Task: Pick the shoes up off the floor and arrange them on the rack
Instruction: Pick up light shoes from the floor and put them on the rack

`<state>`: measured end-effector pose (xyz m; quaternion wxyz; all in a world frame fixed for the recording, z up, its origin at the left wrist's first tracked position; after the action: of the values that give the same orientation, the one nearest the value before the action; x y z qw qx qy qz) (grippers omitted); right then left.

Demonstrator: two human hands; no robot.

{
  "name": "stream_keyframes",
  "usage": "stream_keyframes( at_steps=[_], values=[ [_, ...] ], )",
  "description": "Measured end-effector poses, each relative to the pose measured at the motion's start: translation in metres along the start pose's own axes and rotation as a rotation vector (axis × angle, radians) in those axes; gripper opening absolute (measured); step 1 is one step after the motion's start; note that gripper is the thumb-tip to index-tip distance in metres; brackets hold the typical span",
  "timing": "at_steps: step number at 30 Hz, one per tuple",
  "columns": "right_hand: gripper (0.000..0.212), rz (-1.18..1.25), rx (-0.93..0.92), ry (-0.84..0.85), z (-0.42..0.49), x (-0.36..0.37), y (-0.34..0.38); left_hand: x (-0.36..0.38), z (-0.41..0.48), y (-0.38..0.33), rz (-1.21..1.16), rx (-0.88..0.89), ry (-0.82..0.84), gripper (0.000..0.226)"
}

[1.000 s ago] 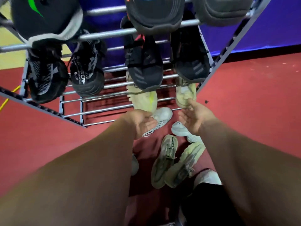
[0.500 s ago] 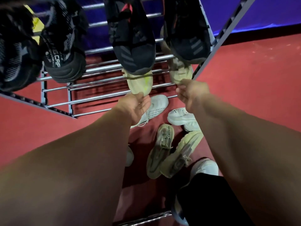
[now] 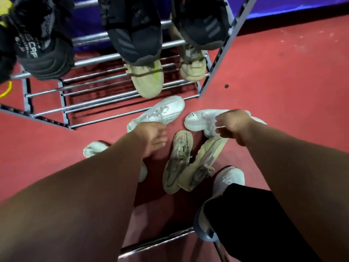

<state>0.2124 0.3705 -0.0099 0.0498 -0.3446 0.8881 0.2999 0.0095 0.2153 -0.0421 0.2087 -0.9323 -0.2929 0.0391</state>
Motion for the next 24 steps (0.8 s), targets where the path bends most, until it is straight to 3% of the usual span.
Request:
stream_keyframes(
  at_steps=[7, 11, 19, 24],
  values=[
    [0.011, -0.415, 0.039, 0.005, 0.014, -0.025, -0.060, 0.008, 0.017, 0.081, 0.098, -0.090, -0.067, 0.016],
    [0.017, -0.431, 0.004, -0.055, 0.026, -0.019, -0.064, 0.002, 0.016, 0.124, 0.169, -0.214, -0.116, 0.011],
    [0.028, -0.388, -0.036, -0.134, 0.038, -0.004, -0.072, 0.016, 0.029, 0.128, 0.170, -0.414, 0.010, 0.011],
    [0.027, -0.355, -0.060, -0.131, 0.041, -0.007, -0.077, 0.020, 0.042, 0.138, 0.215, -0.379, 0.062, 0.020]
  ],
)
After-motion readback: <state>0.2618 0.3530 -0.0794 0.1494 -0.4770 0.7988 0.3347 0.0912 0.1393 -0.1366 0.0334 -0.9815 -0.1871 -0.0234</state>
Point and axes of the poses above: each hand's wrist, its own z-axis towards the middle knuckle, its own x-axis out of the palm, y = z × x, the point moved 1 cm from there along z, towards the middle knuckle, and after that the axes turned 5 degrees about y, right-handed, at the moved point
